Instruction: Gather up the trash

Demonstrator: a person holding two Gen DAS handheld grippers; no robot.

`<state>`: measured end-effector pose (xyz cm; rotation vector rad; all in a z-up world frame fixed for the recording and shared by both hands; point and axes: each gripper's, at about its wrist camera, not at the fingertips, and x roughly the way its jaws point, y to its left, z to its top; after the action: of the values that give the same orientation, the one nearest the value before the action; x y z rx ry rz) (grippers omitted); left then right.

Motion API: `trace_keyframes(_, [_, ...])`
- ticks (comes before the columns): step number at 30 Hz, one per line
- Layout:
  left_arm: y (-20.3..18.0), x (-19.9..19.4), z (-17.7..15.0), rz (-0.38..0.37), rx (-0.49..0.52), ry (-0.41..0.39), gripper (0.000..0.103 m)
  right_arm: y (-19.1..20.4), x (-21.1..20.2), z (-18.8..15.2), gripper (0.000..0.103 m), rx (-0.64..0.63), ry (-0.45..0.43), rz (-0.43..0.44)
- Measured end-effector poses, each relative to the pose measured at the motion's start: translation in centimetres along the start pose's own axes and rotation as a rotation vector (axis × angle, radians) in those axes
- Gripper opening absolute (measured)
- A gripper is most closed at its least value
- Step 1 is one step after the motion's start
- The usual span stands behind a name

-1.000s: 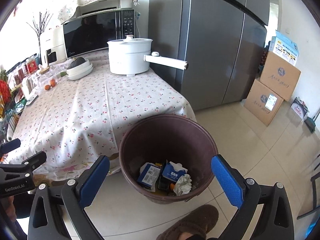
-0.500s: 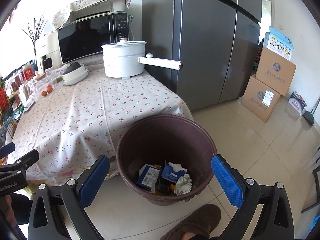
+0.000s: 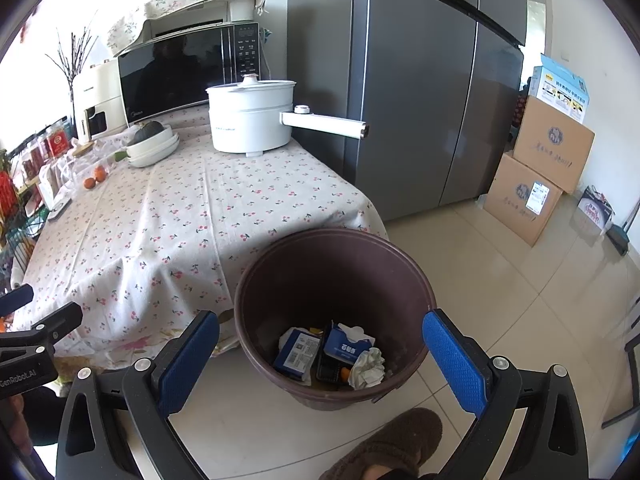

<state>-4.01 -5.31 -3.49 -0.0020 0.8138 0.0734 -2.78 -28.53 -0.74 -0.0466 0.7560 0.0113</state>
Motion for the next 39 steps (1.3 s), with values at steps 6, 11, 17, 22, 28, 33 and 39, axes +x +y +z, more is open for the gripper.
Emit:
trace_keyframes(6, [-0.12,0.09,-0.06,-0.007,0.000,0.009,0.102,0.07,0.11,-0.06,0.103,-0.002,0.002,-0.001])
trace_keyframes(11, [-0.15,0.06,-0.11,-0.010,0.002,0.009,0.102,0.07,0.15,-0.10,0.103,-0.002,0.003,0.000])
trace_keyframes(17, [-0.27,0.06,-0.15,-0.016,0.007,0.013,0.102,0.19,0.15,-0.27,0.103,-0.006,0.004,-0.002])
trace_keyframes(22, [-0.30,-0.02,-0.16,-0.018,0.010,0.010,0.102,0.15,0.18,-0.26,0.103,-0.005,0.004,-0.002])
trace_keyframes(28, [-0.41,-0.02,-0.19,-0.017,0.010,0.009,0.102,0.10,0.19,-0.27,0.103,-0.002,0.000,-0.003])
trace_keyframes(33, [-0.52,0.05,-0.24,-0.021,0.012,0.012,0.102,0.14,0.17,-0.35,0.103,-0.004,0.003,-0.004])
trace_keyframes(39, [-0.85,0.01,-0.22,-0.017,0.025,0.006,0.102,-0.07,-0.23,-0.35,0.103,0.007,-0.014,-0.002])
